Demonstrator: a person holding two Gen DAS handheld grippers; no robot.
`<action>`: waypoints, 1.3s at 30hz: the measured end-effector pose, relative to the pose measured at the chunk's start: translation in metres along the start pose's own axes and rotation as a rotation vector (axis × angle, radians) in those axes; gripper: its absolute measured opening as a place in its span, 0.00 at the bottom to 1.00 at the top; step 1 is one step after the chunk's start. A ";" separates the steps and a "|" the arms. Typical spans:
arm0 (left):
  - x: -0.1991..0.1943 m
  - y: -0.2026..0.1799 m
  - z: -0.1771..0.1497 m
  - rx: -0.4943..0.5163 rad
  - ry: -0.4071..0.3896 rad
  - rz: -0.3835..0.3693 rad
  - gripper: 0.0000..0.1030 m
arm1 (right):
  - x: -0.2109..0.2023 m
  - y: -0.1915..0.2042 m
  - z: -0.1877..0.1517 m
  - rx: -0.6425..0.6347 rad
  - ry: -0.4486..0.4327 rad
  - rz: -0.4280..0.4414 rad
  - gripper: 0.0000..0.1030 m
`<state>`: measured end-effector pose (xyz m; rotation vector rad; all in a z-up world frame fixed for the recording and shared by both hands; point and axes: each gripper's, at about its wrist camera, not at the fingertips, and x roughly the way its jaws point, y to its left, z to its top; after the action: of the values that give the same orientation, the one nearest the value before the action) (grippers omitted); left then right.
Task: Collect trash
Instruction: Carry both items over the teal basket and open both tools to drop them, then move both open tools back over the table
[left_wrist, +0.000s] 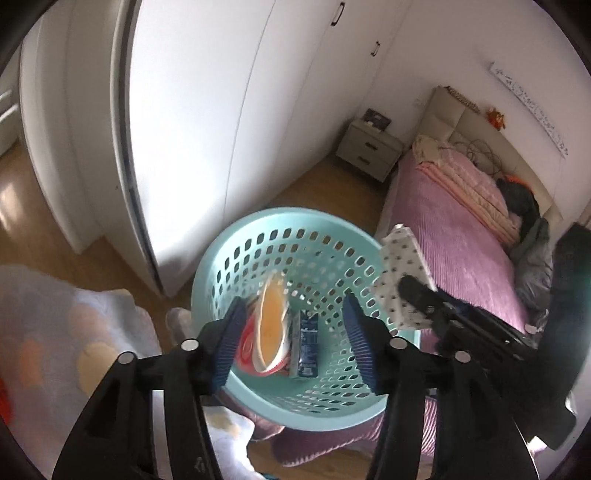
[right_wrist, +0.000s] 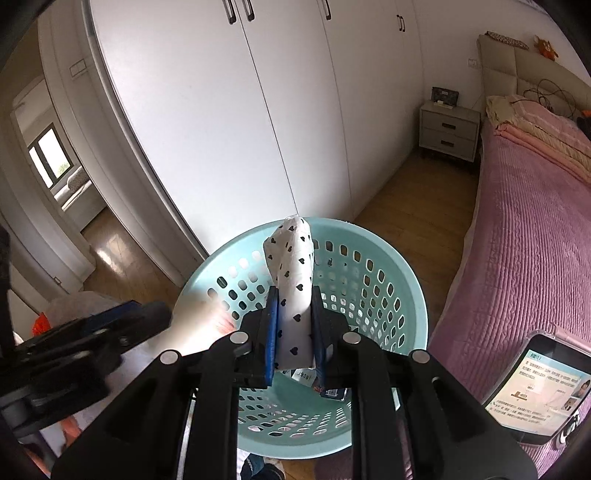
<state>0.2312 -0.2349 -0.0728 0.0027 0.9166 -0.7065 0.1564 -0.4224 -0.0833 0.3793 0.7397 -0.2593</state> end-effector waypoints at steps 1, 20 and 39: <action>-0.004 -0.001 0.000 0.009 -0.011 0.013 0.60 | 0.002 -0.001 0.000 0.003 0.004 -0.002 0.20; -0.130 0.017 -0.036 -0.036 -0.208 0.031 0.63 | -0.056 0.042 -0.016 -0.078 -0.093 0.096 0.47; -0.299 0.165 -0.160 -0.357 -0.412 0.274 0.76 | -0.106 0.206 -0.110 -0.414 -0.120 0.458 0.57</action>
<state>0.0876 0.1070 -0.0032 -0.3176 0.6173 -0.2655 0.0886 -0.1805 -0.0341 0.1286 0.5527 0.2990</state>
